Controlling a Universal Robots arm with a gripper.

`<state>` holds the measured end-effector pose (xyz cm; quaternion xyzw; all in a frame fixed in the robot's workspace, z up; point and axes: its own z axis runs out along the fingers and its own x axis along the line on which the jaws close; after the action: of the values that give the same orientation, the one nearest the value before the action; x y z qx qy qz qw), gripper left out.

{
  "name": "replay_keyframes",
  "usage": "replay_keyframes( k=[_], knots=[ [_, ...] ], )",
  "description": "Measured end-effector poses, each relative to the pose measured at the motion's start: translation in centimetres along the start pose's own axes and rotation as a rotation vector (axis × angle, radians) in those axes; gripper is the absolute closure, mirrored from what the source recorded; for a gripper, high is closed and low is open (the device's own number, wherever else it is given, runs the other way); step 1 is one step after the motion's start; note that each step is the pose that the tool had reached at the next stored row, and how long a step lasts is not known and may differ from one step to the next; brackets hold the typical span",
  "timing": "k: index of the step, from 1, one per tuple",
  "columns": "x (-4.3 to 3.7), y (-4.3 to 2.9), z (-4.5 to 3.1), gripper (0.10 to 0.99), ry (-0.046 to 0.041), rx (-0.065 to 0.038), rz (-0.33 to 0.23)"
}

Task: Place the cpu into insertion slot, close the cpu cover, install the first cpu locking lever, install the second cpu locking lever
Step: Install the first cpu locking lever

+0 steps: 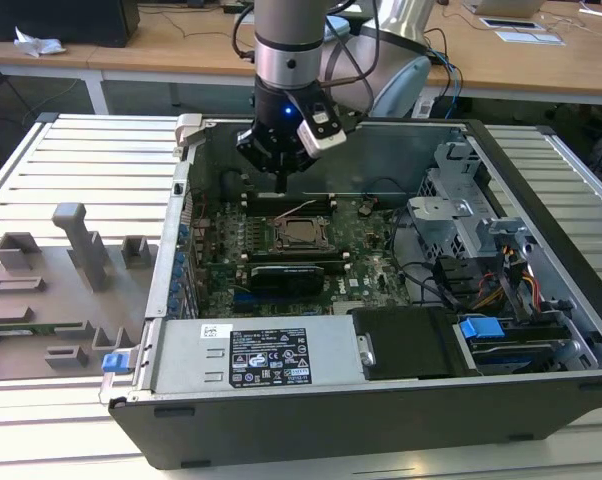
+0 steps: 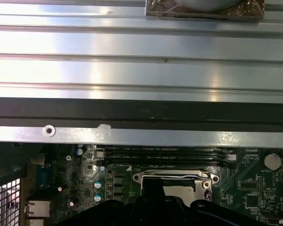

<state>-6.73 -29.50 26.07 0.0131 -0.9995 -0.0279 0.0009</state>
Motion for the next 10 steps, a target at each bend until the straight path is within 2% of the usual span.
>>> replay_keyframes(
  k=[4,10],
  knots=[
    [-0.36,-0.01,0.08,0.980,-0.0002,0.000,0.006],
    [-0.40,-0.02,0.20,0.980,-0.0031,0.000,0.058]
  ],
)
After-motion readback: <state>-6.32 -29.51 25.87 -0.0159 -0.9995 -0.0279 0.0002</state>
